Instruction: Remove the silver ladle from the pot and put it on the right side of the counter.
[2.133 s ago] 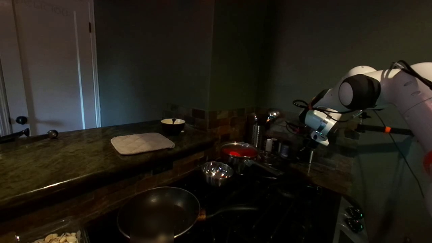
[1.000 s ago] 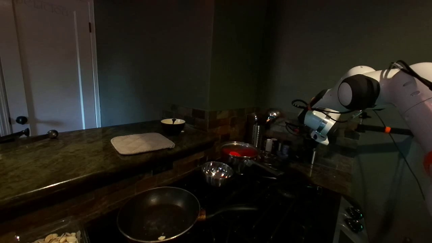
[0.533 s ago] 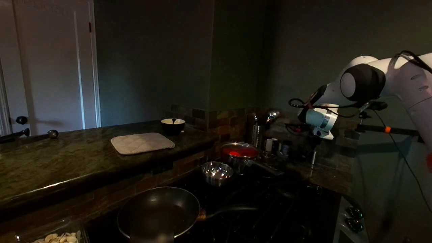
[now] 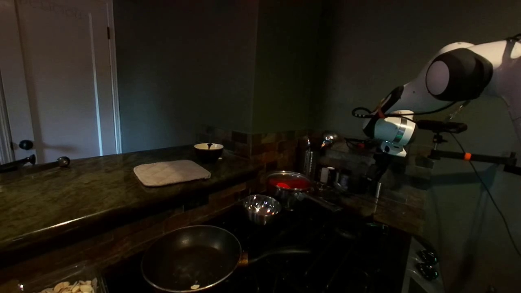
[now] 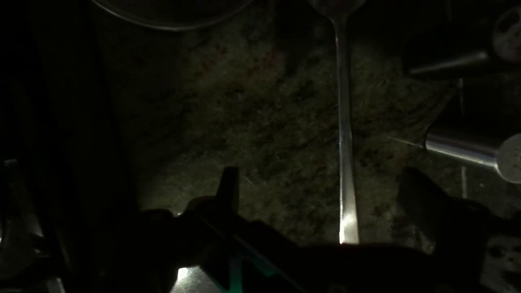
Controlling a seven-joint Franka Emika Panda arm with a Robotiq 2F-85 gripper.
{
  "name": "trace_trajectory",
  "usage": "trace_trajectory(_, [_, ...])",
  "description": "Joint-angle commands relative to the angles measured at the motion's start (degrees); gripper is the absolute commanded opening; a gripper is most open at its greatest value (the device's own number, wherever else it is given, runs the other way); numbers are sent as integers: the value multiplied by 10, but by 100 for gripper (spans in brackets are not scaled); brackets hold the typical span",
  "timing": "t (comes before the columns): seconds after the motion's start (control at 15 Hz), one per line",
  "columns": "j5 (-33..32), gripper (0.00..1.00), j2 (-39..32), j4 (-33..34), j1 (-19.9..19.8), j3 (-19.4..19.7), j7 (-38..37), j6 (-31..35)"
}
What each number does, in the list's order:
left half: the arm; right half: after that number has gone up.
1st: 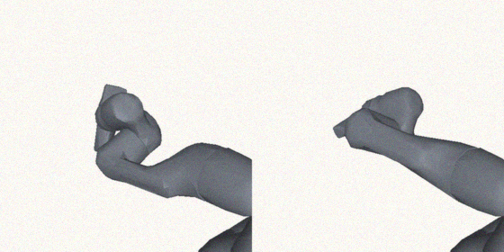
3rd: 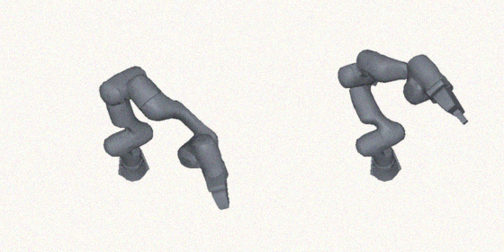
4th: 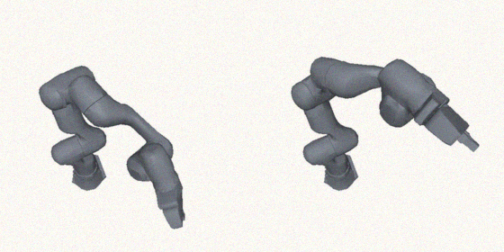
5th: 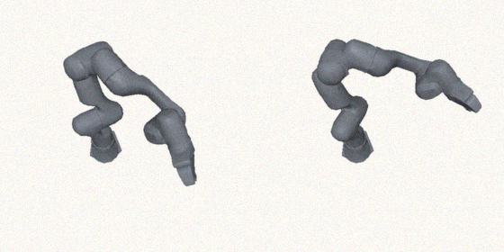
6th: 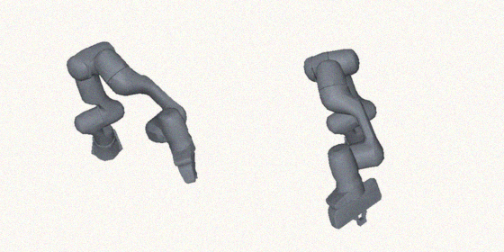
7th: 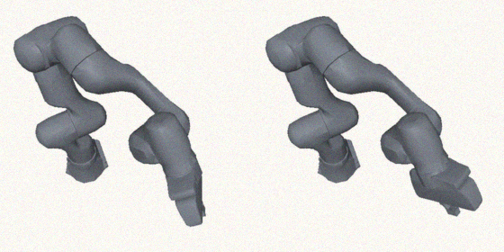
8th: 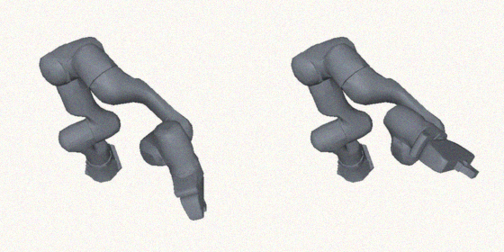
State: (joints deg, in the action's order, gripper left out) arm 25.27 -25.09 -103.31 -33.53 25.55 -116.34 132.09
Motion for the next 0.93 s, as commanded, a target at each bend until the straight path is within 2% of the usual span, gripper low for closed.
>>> trace_trajectory(0.0, [-19, 100, 92, -70, 35, 19, -87, -15])
trace_trajectory(0.13, [-30, 100, 126, -98, 56, 27, -142, -2])
trace_trajectory(0.4, [-105, 100, 208, -180, 104, 23, -246, 30])
trace_trajectory(0.67, [-228, 100, 285, -269, 145, -10, -394, 62])
trace_trajectory(0.8, [-293, 100, 321, -298, 152, -39, -462, 36])
trace_trajectory(0.87, [-267, 100, 291, -280, 132, -28, -400, 39])
